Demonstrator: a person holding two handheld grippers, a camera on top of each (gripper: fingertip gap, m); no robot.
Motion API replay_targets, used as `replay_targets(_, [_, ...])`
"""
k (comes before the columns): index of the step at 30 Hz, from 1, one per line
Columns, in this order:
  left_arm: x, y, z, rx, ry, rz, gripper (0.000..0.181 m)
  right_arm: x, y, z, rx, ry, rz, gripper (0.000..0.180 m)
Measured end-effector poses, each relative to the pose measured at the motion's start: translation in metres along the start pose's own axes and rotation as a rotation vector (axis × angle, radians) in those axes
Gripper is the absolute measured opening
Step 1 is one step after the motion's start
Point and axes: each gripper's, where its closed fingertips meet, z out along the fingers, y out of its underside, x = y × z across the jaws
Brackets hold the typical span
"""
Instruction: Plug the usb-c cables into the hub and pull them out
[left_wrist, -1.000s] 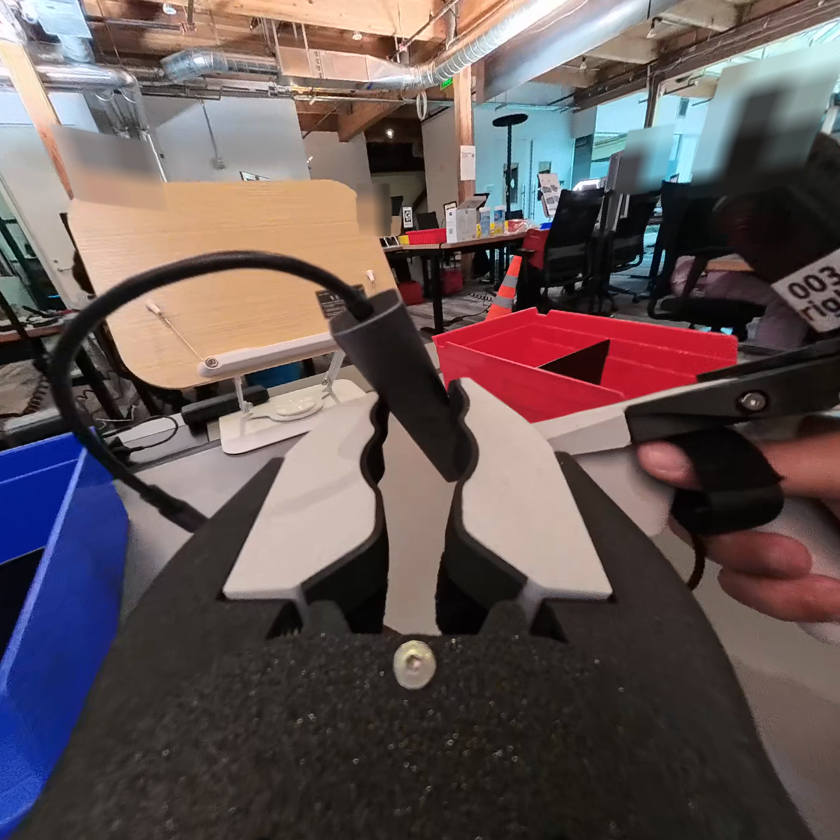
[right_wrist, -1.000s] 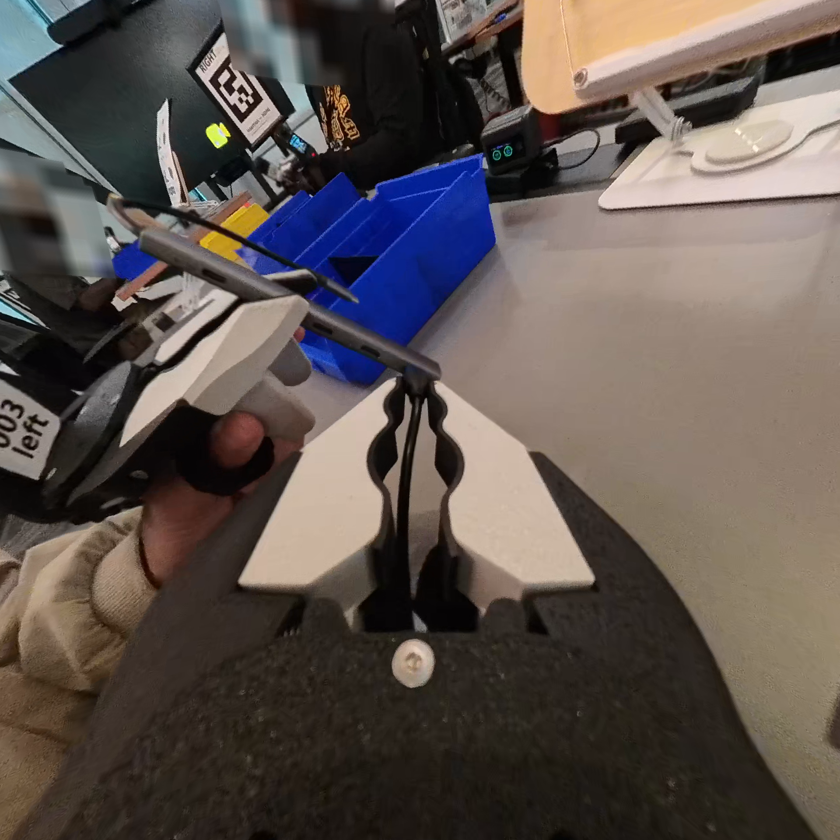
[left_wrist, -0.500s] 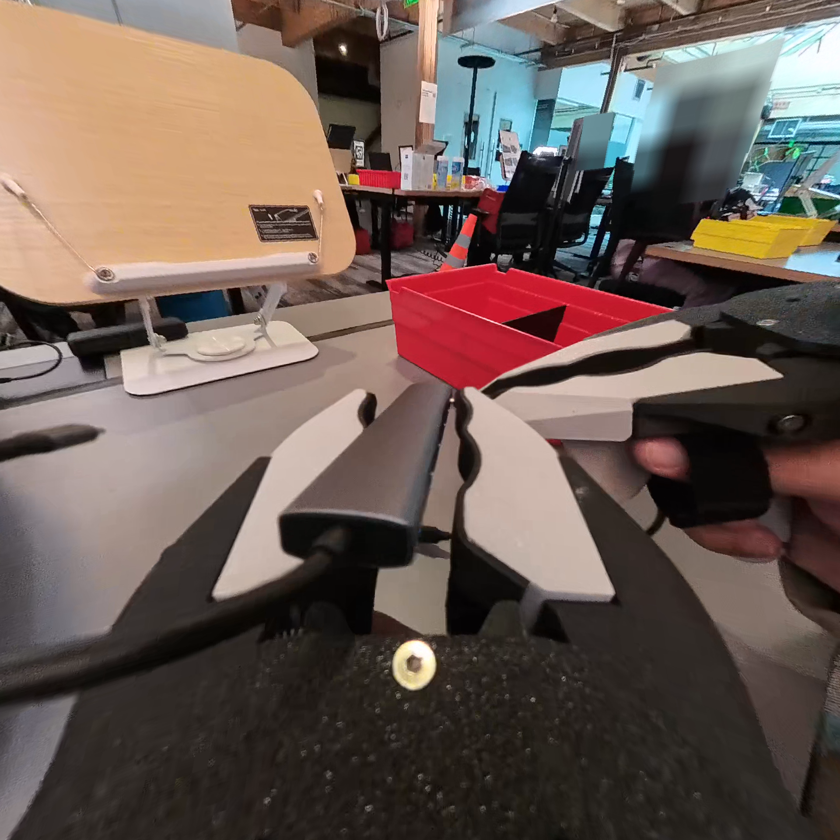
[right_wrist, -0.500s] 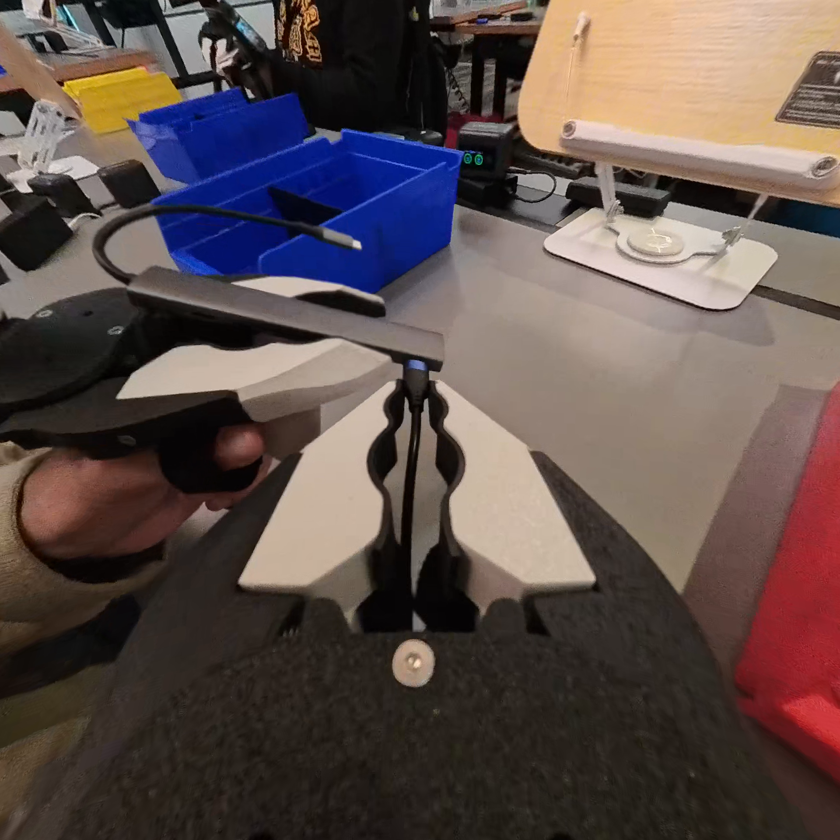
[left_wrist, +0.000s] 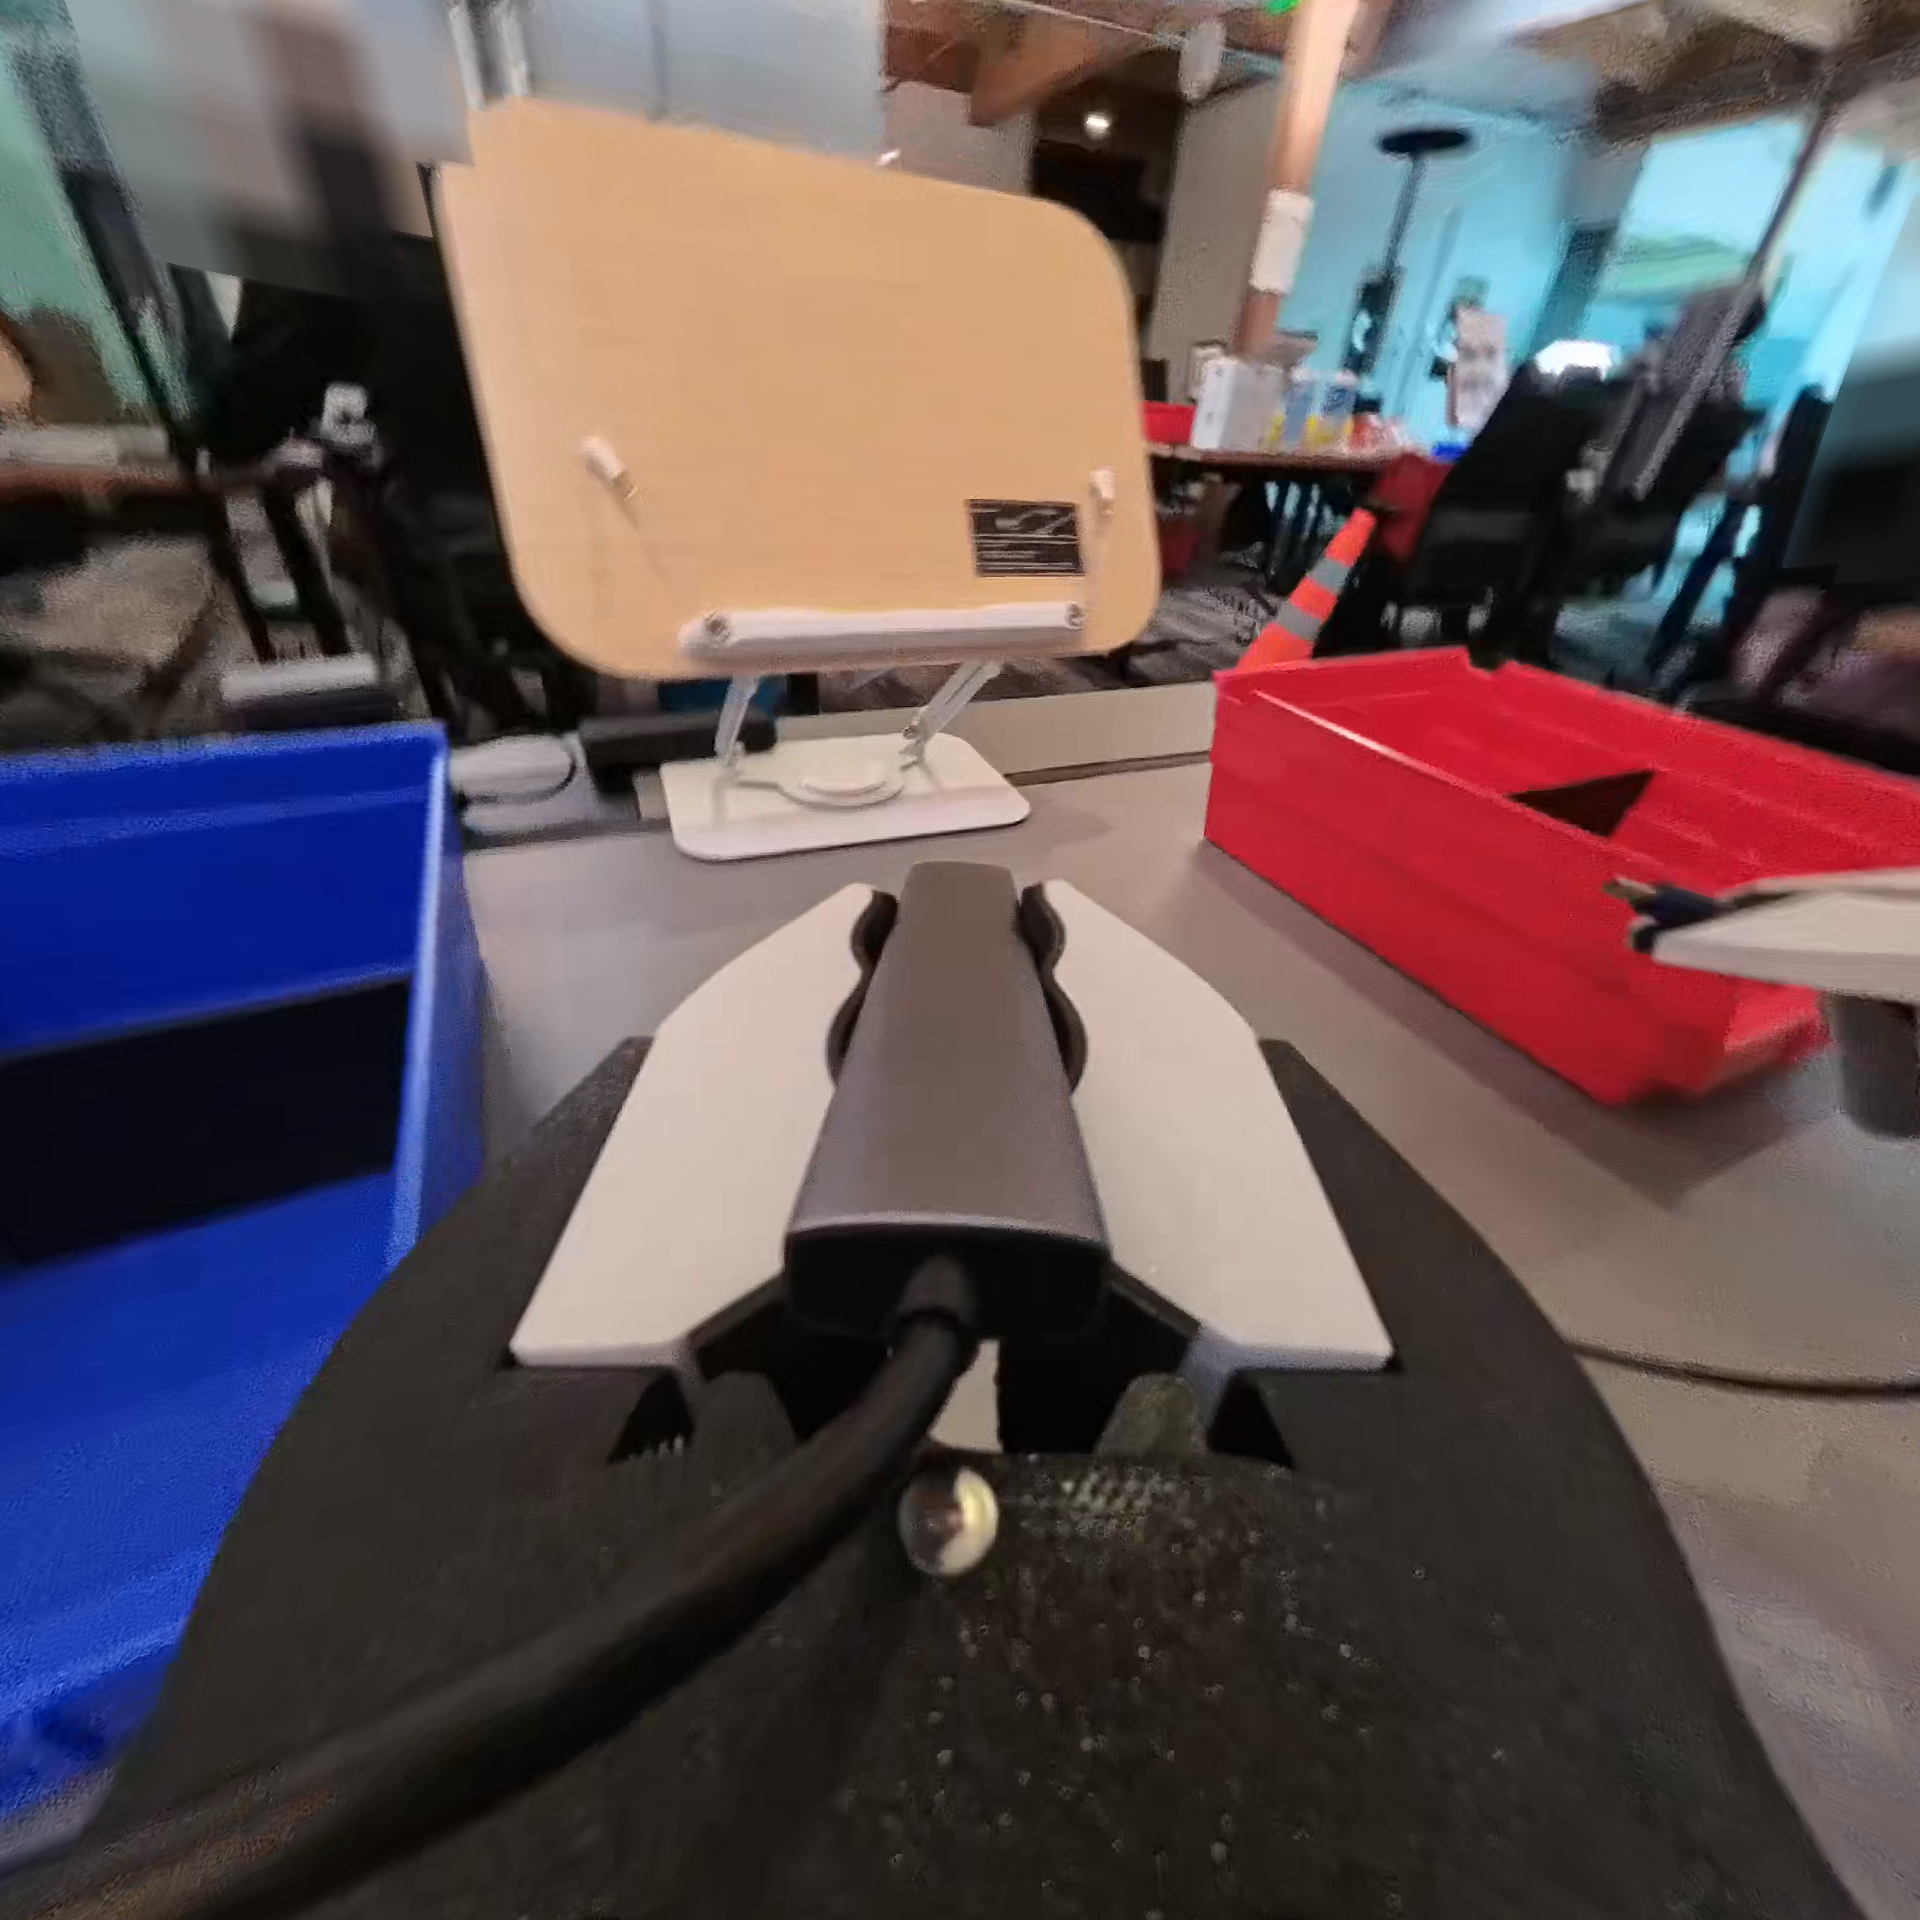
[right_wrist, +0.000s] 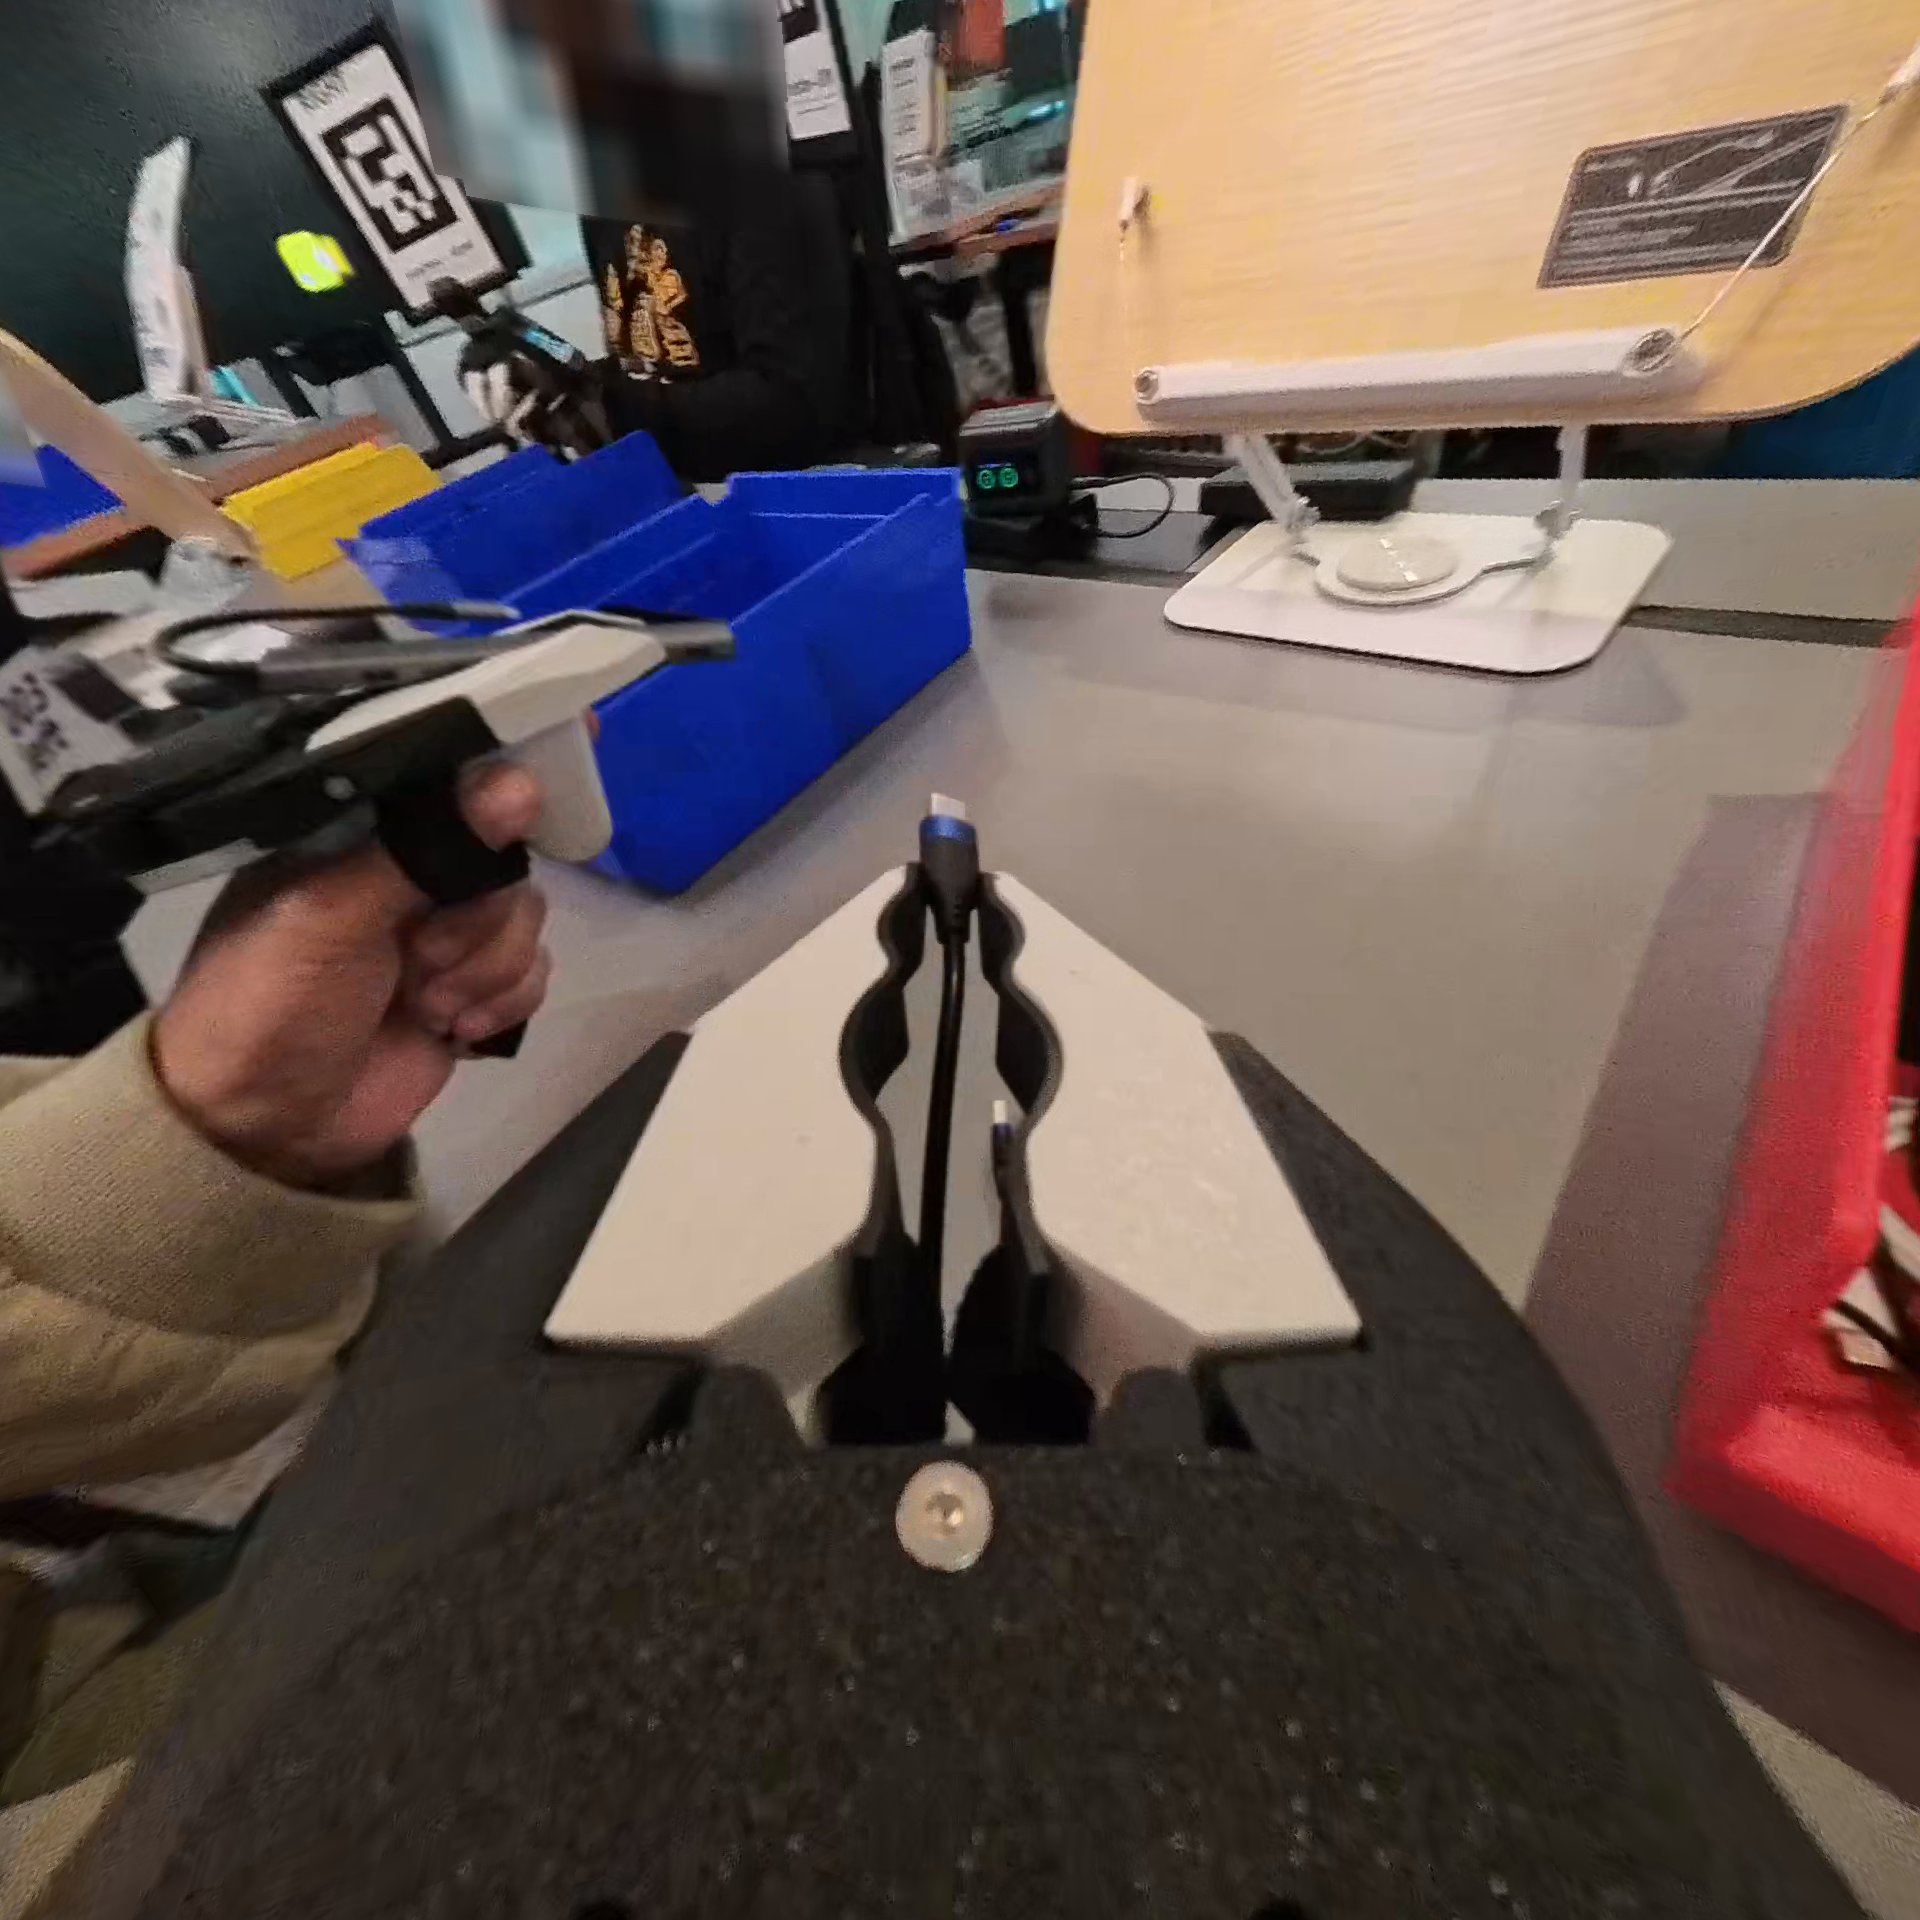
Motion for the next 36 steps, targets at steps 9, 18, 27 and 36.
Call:
replay_targets(9, [0.051,0.015,-0.004,-0.012,0.240,0.078,0.024,0.022,-0.004,-0.010,-0.036,-0.300,0.174,0.010])
replay_targets(18, [0.063,0.030,-0.002,-0.063,0.305,0.043,0.024,0.024,-0.132,-0.094,0.142,-0.391,-0.063,0.009])
replay_targets(27, [0.065,0.028,-0.004,-0.066,0.309,0.060,0.024,0.102,-0.146,-0.100,-0.036,-0.448,-0.049,0.010])
replay_targets(36, [0.062,0.028,-0.004,-0.069,0.302,0.059,0.024,0.156,-0.097,-0.067,-0.201,-0.577,0.200,0.010])
